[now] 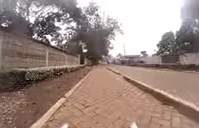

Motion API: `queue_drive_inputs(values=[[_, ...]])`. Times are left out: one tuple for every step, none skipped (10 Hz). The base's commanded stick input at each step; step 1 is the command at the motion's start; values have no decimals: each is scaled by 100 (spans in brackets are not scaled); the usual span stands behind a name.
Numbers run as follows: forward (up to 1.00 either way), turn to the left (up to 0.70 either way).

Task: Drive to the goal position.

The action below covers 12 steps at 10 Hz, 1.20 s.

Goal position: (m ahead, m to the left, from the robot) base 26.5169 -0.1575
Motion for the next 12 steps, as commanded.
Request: queue_drive_inputs(values=[[70,0],[70,0],[70,0],[70,0],[70,0],[70,0],[70,0],[70,0],[70,0],[70,0],[70,0],[70,0]])
